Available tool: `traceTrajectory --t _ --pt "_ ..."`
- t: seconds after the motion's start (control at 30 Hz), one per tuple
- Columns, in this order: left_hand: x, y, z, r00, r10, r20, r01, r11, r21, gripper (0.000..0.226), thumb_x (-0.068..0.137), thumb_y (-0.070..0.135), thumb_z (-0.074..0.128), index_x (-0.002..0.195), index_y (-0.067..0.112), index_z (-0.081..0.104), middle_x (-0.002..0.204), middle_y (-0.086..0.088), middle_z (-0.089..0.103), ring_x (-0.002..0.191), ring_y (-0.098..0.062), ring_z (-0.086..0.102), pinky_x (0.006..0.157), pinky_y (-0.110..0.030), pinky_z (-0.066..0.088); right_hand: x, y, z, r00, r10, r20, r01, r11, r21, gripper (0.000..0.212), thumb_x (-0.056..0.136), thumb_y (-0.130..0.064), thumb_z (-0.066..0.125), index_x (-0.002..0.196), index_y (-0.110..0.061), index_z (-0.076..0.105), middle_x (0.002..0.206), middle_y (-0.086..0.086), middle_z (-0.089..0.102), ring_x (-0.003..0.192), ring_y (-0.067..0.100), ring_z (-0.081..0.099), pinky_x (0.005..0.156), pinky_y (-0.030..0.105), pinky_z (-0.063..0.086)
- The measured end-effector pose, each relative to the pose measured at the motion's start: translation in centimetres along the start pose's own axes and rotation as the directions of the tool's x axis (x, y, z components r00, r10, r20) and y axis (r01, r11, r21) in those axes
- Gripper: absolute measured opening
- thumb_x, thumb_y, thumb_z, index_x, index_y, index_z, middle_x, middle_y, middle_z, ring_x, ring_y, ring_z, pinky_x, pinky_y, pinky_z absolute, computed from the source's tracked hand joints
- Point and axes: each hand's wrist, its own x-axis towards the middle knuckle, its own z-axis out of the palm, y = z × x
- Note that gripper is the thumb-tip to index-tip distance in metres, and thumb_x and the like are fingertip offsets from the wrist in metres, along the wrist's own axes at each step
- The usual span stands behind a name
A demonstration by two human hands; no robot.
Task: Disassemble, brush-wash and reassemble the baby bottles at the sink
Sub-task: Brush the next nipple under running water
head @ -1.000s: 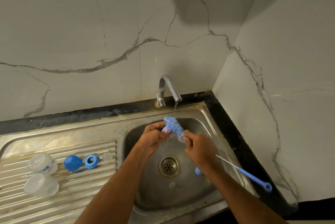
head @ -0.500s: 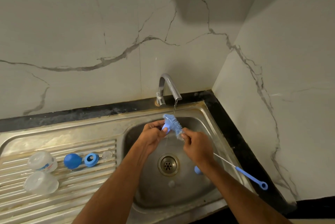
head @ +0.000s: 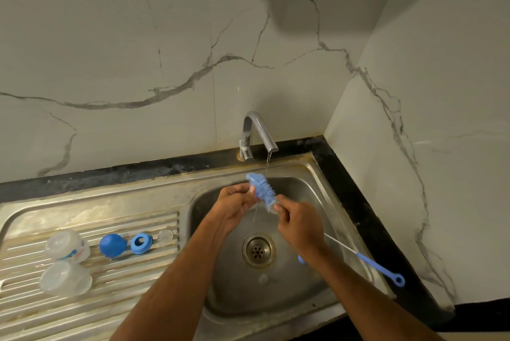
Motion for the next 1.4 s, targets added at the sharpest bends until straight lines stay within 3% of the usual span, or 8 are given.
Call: traceTrajectory --t 0.23,0.37,0.53,0.8,0.93,1.2,1.3,1.4 --pt "0.0 -0.6 -0.1 0.999 -0.036 0.022 0.037 0.999 -0.035 0.034 0.088 0.001 0.065 0.119 -0.014 0.06 0.12 -0.024 0.069 0.113 -0.032 0.068 0.098 -0.041 0.056 0.4 0.3 -0.1 0.998 0.056 0.015 -0.057 0.997 0.055 0.022 0.096 -0.027 0.06 0.115 -0.021 0.07 0.091 -0.008 0.075 0.074 0.001 0.066 0.065 0.021 0.057" --pt "0.4 -0.9 -0.4 0.998 -0.042 0.05 0.047 0.992 -0.119 0.022 0.091 -0.009 0.059 0.112 -0.007 0.063 0.125 -0.026 0.066 0.118 -0.037 0.065 0.101 -0.049 0.053 0.2 0.5 -0.5 0.994 0.108 0.015 -0.108 0.994 0.006 0.021 0.097 -0.027 0.059 0.113 -0.021 0.07 0.088 -0.007 0.073 0.07 -0.001 0.061 0.059 0.011 0.046" --pt "0.2 -0.8 -0.6 0.999 -0.053 0.009 0.054 0.992 -0.118 0.028 0.096 -0.009 0.052 0.12 -0.002 0.064 0.121 -0.02 0.069 0.114 -0.034 0.068 0.1 -0.049 0.054 -0.5 0.3 0.0 1.0 0.016 0.019 -0.016 1.0 0.012 0.029 0.096 -0.029 0.059 0.121 -0.017 0.069 0.093 -0.003 0.076 0.078 0.007 0.069 0.066 0.026 0.059" --pt "-0.2 -0.6 -0.1 0.998 -0.036 0.046 0.041 0.992 -0.122 0.025 0.095 -0.007 0.054 0.117 -0.004 0.066 0.119 -0.019 0.071 0.112 -0.03 0.069 0.09 -0.035 0.059 -0.6 0.2 0.1 0.998 0.069 -0.004 -0.069 0.998 -0.003 0.025 0.097 -0.032 0.056 0.116 -0.022 0.068 0.089 -0.007 0.074 0.074 0.005 0.067 0.063 0.027 0.058" --pt "-0.1 -0.7 -0.2 1.0 -0.001 0.014 0.003 0.994 -0.107 0.029 0.091 -0.014 0.055 0.114 -0.001 0.068 0.121 -0.019 0.07 0.11 -0.028 0.069 0.085 -0.033 0.059 -0.8 -0.1 0.2 0.999 -0.007 0.035 0.006 1.0 0.011 0.024 0.098 -0.035 0.053 0.116 -0.025 0.066 0.087 -0.009 0.073 0.072 0.005 0.067 0.061 0.027 0.057" --pt "-0.5 -0.9 -0.2 1.0 0.004 -0.031 -0.01 0.981 -0.195 0.027 0.093 0.007 0.062 0.118 -0.001 0.067 0.117 -0.02 0.072 0.105 -0.031 0.072 0.074 -0.032 0.062 -0.6 -0.5 -0.6 1.0 0.005 0.015 -0.004 1.0 -0.012 0.026 0.097 -0.031 0.058 0.119 -0.021 0.068 0.087 -0.005 0.075 0.071 0.007 0.068 0.061 0.027 0.058" --pt "-0.7 -1.0 0.7 1.0 -0.009 0.014 0.012 0.985 -0.175 0.025 0.098 0.008 0.056 0.117 -0.002 0.067 0.116 -0.021 0.072 0.105 -0.032 0.072 0.076 -0.034 0.063 0.0 -0.2 -0.7 0.998 0.066 -0.016 -0.066 0.998 -0.023 0.025 0.097 -0.027 0.059 0.118 -0.019 0.069 0.085 -0.004 0.074 0.07 0.006 0.066 0.061 0.024 0.056" --pt "-0.6 -0.5 0.8 1.0 0.002 0.012 0.0 0.985 -0.174 0.028 0.097 0.012 0.057 0.119 -0.003 0.066 0.117 -0.021 0.071 0.107 -0.032 0.071 0.078 -0.034 0.062 -0.4 -0.4 -0.8 1.0 0.013 0.018 -0.013 1.0 -0.019 0.022 0.098 -0.028 0.058 0.114 -0.019 0.07 0.084 -0.004 0.074 0.069 0.006 0.067 0.061 0.026 0.057"
